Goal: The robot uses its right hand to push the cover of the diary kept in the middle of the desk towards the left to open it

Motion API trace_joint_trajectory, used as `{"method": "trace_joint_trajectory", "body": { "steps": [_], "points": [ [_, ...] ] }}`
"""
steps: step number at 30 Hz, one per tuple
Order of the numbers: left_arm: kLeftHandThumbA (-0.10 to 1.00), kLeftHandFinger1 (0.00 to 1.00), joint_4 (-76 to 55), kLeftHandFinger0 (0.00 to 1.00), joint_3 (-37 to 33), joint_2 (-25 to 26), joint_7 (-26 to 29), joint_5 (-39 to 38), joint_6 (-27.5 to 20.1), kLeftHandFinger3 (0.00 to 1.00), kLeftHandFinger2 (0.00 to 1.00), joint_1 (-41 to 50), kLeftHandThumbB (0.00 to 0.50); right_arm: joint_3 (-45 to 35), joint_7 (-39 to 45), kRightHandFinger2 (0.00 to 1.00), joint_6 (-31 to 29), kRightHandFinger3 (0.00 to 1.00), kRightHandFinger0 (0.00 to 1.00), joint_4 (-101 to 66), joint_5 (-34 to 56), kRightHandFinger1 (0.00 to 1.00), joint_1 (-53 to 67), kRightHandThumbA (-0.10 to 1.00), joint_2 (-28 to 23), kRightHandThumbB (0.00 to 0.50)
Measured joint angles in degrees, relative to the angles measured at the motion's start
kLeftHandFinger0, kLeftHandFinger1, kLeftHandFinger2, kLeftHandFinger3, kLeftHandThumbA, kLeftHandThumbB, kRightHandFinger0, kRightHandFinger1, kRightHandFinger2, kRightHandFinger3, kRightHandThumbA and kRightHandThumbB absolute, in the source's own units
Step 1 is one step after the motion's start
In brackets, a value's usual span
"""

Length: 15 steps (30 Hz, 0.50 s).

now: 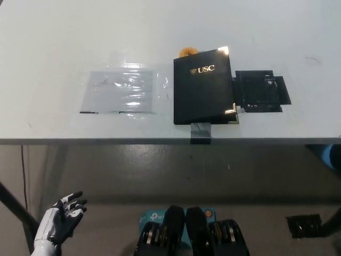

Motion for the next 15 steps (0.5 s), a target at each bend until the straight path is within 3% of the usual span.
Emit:
{"method": "trace_joint_trajectory", "body": {
  "steps": [2, 3, 6, 9, 11, 14, 15],
  "points": [
    [0.40, 0.73, 0.0, 1.00, 0.0, 0.0, 0.0, 0.0, 0.2, 0.75, 0.70, 0.0, 0.275, 1.9, 0.4, 0.65, 0.5, 0.78, 0.51, -3.1, 0.2, 0.58, -0.3, 0.86, -0.2, 0.316],
    [0.39, 0.72, 0.0, 1.00, 0.0, 0.0, 0.0, 0.0, 0.3, 0.74, 0.70, 0.0, 0.265, 3.5, 0.6, 0.64, 0.8, 0.78, 0.51, -5.4, 0.1, 0.58, -0.5, 0.86, -0.4, 0.264],
    [0.38, 0.76, 0.0, 1.00, 0.0, 0.0, 0.0, -0.1, 0.7, 0.78, 0.75, 0.0, 0.241, 7.4, 1.1, 0.64, 0.7, 0.77, 0.51, -10.8, -0.4, 0.58, -1.4, 0.85, -0.8, 0.290],
    [0.39, 0.78, -0.1, 1.00, 0.1, -0.1, 0.0, -0.2, 1.0, 0.79, 0.78, 0.1, 0.227, 8.7, 1.2, 0.66, 0.7, 0.81, 0.54, -14.0, -0.7, 0.60, -2.8, 0.90, -1.0, 0.259],
    [0.38, 0.77, -0.1, 1.00, 0.1, -0.1, 0.0, -0.3, 1.1, 0.78, 0.77, 0.1, 0.232, 9.2, 1.5, 0.65, 0.6, 0.80, 0.54, -15.9, -0.7, 0.59, -4.0, 0.91, -1.6, 0.264],
    [0.37, 0.76, -0.1, 1.00, 0.1, -0.1, 0.0, -0.3, 1.3, 0.77, 0.75, 0.1, 0.222, 9.7, 1.8, 0.65, 0.6, 0.79, 0.55, -17.6, -0.7, 0.59, -5.9, 0.93, -2.9, 0.226],
    [0.38, 0.74, -0.1, 1.00, 0.1, -0.1, 0.0, -0.3, 1.3, 0.77, 0.74, 0.1, 0.225, 9.8, 1.9, 0.66, 0.6, 0.80, 0.56, -18.1, -0.7, 0.60, -7.1, 0.94, -3.6, 0.185]
  ]
}}
